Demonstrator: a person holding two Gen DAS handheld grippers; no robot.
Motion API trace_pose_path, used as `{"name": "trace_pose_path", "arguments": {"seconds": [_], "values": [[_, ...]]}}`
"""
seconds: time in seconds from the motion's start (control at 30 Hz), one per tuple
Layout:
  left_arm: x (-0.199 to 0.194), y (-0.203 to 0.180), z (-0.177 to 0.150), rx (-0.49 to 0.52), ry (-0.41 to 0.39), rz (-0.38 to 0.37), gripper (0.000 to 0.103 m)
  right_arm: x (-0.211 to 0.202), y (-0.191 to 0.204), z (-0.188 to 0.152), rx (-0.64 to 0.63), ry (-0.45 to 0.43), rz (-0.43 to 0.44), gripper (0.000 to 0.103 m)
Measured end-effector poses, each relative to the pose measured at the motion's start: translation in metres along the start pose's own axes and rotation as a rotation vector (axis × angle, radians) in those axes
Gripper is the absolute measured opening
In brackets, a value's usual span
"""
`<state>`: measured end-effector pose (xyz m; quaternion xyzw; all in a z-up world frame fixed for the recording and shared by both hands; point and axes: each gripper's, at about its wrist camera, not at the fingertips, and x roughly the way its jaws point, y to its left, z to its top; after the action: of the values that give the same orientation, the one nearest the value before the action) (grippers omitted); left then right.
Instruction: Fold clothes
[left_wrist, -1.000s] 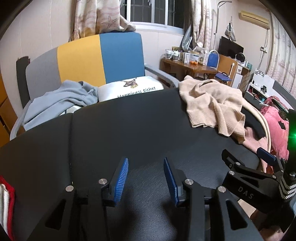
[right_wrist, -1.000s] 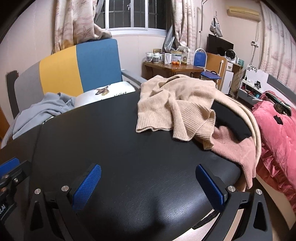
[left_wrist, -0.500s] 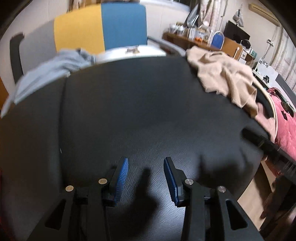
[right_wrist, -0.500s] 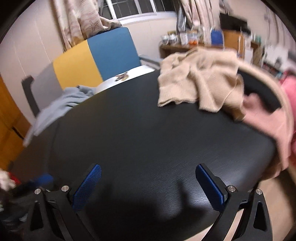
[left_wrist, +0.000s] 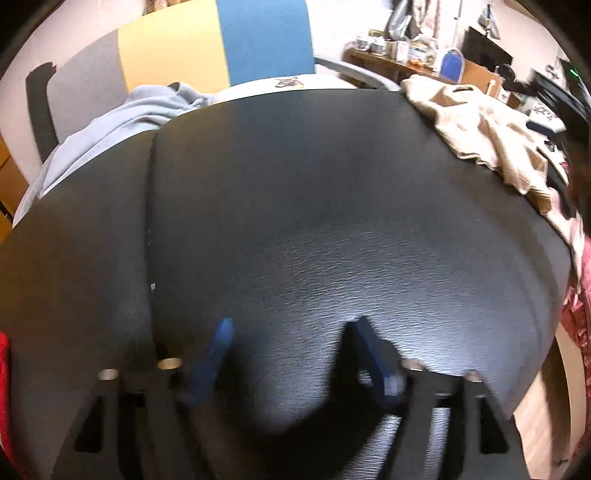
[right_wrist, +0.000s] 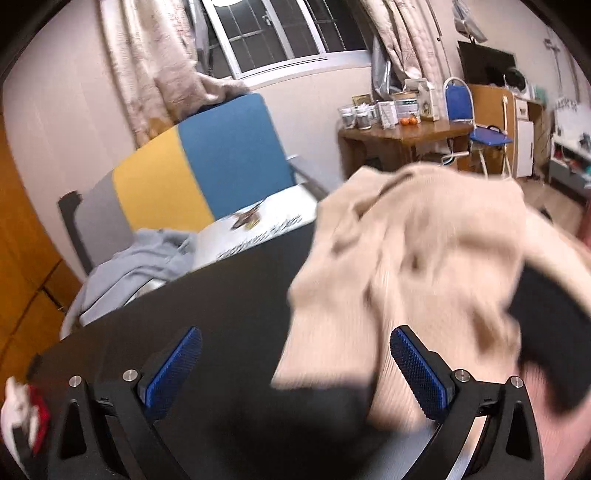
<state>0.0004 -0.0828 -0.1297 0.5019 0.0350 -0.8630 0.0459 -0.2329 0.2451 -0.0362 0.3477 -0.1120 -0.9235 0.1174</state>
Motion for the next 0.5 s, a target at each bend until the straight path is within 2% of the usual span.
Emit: {"name": "trace_pose_path", "arguments": {"seconds": [0.07,0.17,0.3,0.33,0.37,0.4,0.43,0.47,0.5], "values": [[0.004,0.017,-0.002,-0.048,0.018,-0.019,0.103,0.035,-0.004,0.025,0.024,0.034,-0.028,0.103],[0.005,0.031,-0.007,-0.088,0.027,-0.041,0.103,0.078,-0.009,0.043,0.066,0.086,-0.042,0.103],[0.003,0.041,-0.011,-0.090,0.021,-0.060,0.103,0.129,-0.027,0.048,0.149,0.161,-0.082,0.103],[0.002,0.042,-0.011,-0.095,0.018,-0.062,0.103,0.136,-0.029,0.047,0.156,0.166,-0.088,0.098],[0.002,0.043,-0.012,-0.100,0.015,-0.065,0.103,0.142,-0.029,0.046,0.146,0.173,-0.104,0.091],[0.001,0.045,-0.013,-0.106,0.012,-0.068,0.103,0.149,-0.029,0.043,0.130,0.197,-0.132,0.064],[0.000,0.045,-0.013,-0.106,0.012,-0.069,0.102,0.154,-0.030,0.039,0.131,0.229,-0.146,0.028],[0.000,0.045,-0.014,-0.104,0.012,-0.070,0.102,0.156,-0.029,0.035,0.137,0.246,-0.138,0.015],[-0.001,0.045,-0.015,-0.103,0.011,-0.072,0.102,0.157,-0.029,0.031,0.141,0.256,-0.124,0.013]]}}
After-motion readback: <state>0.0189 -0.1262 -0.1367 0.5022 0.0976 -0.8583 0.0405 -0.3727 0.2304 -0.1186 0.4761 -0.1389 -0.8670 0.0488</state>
